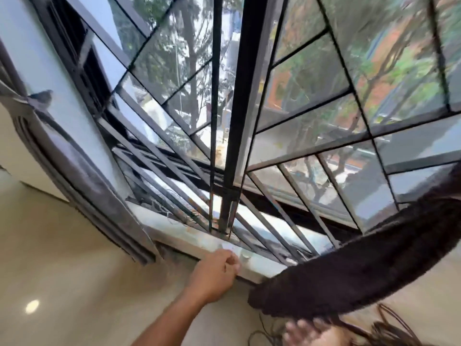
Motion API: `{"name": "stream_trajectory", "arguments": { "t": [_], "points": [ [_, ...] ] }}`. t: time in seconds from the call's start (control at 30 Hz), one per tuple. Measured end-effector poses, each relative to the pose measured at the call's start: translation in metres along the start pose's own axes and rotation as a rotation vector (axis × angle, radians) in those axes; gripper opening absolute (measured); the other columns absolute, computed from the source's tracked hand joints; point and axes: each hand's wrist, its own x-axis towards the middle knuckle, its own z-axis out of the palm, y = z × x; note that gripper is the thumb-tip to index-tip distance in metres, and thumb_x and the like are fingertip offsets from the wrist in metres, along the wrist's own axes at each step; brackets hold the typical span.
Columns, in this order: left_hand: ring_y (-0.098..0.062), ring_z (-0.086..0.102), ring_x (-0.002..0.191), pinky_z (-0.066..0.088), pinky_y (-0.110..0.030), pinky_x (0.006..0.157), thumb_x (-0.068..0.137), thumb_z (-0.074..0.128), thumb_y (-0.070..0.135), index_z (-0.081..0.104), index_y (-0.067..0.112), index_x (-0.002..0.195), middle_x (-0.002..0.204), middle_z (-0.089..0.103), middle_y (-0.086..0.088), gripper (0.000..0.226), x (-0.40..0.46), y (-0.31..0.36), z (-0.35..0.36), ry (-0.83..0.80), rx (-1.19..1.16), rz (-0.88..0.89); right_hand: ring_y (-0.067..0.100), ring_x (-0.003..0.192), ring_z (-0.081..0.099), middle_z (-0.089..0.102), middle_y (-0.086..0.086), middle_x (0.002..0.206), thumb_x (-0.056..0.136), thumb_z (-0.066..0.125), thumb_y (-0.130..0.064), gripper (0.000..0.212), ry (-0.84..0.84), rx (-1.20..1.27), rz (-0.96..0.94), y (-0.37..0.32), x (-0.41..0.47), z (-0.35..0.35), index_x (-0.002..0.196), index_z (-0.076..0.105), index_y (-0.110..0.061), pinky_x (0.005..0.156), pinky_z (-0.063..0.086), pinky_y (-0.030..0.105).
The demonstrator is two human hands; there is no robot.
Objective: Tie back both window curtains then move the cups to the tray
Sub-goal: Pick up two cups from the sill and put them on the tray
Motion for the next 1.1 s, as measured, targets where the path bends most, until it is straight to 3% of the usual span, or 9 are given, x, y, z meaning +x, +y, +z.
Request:
{"name": "stream_trajectory", "arguments": {
  "t": [0.07, 0.17, 0.23, 0.33, 0.43, 0.53, 0.7, 0.83, 1.1],
  "points": [
    [-0.021, 0.064, 0.122, 0.051, -0.031, 0.098, 0.101, 0.061, 0.030, 0.067, 0.033, 0.115, 0.131, 0.067, 0.005, 0.015, 0.027, -0.018, 0.034, 0.034, 0.017, -0.021, 0.026, 0.043, 0.068, 0.072, 0.027, 0.074, 0.078, 0.084, -0.057, 0.050, 0.028, -0.257, -0.075, 0.060, 0.081, 0.022, 0.112, 0.072, -0.023, 0.058, 0.064, 0.041],
    [-0.025, 0.048, 0.140, 0.045, -0.040, 0.111, 0.102, 0.057, 0.038, 0.053, 0.035, 0.137, 0.150, 0.050, 0.003, 0.036, 0.074, -0.049, 0.076, 0.025, 0.171, 0.005, 0.011, 0.036, 0.054, 0.067, 0.007, 0.065, 0.081, 0.088, -0.042, 0.055, 0.145, -0.450, -0.181, 0.128, 0.104, 0.112, 0.129, 0.061, -0.033, 0.055, 0.061, 0.047],
    [-0.027, 0.040, 0.150, 0.043, -0.045, 0.118, 0.102, 0.056, 0.040, 0.046, 0.034, 0.150, 0.164, 0.038, 0.002, 0.050, 0.116, -0.072, 0.099, 0.015, 0.271, 0.045, 0.013, 0.073, 0.070, 0.074, -0.003, 0.090, 0.099, 0.066, -0.036, 0.032, 0.015, -0.650, -0.250, 0.130, 0.125, 0.163, 0.129, 0.059, -0.027, 0.064, 0.058, 0.034],
    [-0.030, 0.024, 0.163, 0.040, -0.049, 0.122, 0.099, 0.060, 0.038, 0.044, 0.028, 0.155, 0.179, 0.016, -0.005, 0.059, 0.180, -0.111, 0.130, -0.033, 0.477, 0.120, 0.018, 0.111, 0.065, 0.068, -0.002, 0.127, 0.102, 0.050, -0.032, 0.040, 0.014, -1.095, -0.482, 0.121, 0.208, 0.178, 0.142, 0.050, -0.030, 0.093, 0.054, 0.038],
    [-0.033, 0.040, 0.150, 0.049, -0.049, 0.111, 0.092, 0.063, 0.024, 0.054, 0.020, 0.146, 0.163, 0.041, -0.013, 0.055, 0.228, -0.153, 0.161, -0.141, 0.633, 0.146, 0.025, 0.142, 0.047, 0.043, -0.001, 0.160, 0.099, 0.044, -0.035, 0.054, -0.115, -1.670, -0.493, 0.133, 0.282, 0.164, 0.154, 0.040, -0.034, 0.111, 0.045, 0.044],
    [-0.034, 0.052, 0.133, 0.051, -0.046, 0.107, 0.091, 0.065, 0.017, 0.057, 0.014, 0.142, 0.144, 0.057, -0.014, 0.052, 0.261, -0.195, 0.191, -0.180, 0.678, 0.119, 0.025, 0.155, 0.032, 0.022, -0.005, 0.173, 0.104, 0.040, -0.042, 0.056, -0.188, -1.922, -0.469, 0.142, 0.341, 0.149, 0.158, 0.032, -0.039, 0.115, 0.042, 0.051],
    [-0.036, 0.057, 0.131, 0.049, -0.048, 0.104, 0.093, 0.067, 0.031, 0.040, 0.032, 0.156, 0.149, 0.047, -0.006, 0.068, 0.307, -0.252, 0.244, -0.134, 0.555, -0.051, 0.029, 0.145, 0.046, 0.016, -0.006, 0.173, 0.103, 0.041, -0.045, 0.058, -0.279, -2.011, -0.403, 0.171, 0.411, 0.128, 0.158, 0.024, -0.039, 0.106, 0.048, 0.055],
    [-0.038, 0.065, 0.122, 0.052, -0.047, 0.101, 0.102, 0.056, 0.031, 0.028, 0.037, 0.165, 0.158, 0.043, -0.009, 0.069, 0.344, -0.268, 0.272, -0.053, 0.449, -0.020, 0.034, 0.125, 0.063, 0.031, -0.002, 0.165, 0.103, 0.041, -0.032, 0.063, -0.202, -2.048, -0.560, 0.190, 0.452, 0.119, 0.162, 0.019, -0.031, 0.095, 0.054, 0.049],
    [-0.031, 0.058, 0.129, 0.049, -0.040, 0.102, 0.094, 0.072, 0.056, 0.069, 0.034, 0.135, 0.141, 0.051, -0.009, 0.047, 0.399, -0.280, 0.325, 0.050, 0.340, -0.038, 0.029, 0.107, 0.070, 0.073, 0.001, 0.124, 0.100, 0.055, -0.018, 0.032, -0.048, -1.941, -0.836, 0.217, 0.514, 0.107, 0.129, 0.067, -0.025, 0.083, 0.057, 0.040]
  ]
}}
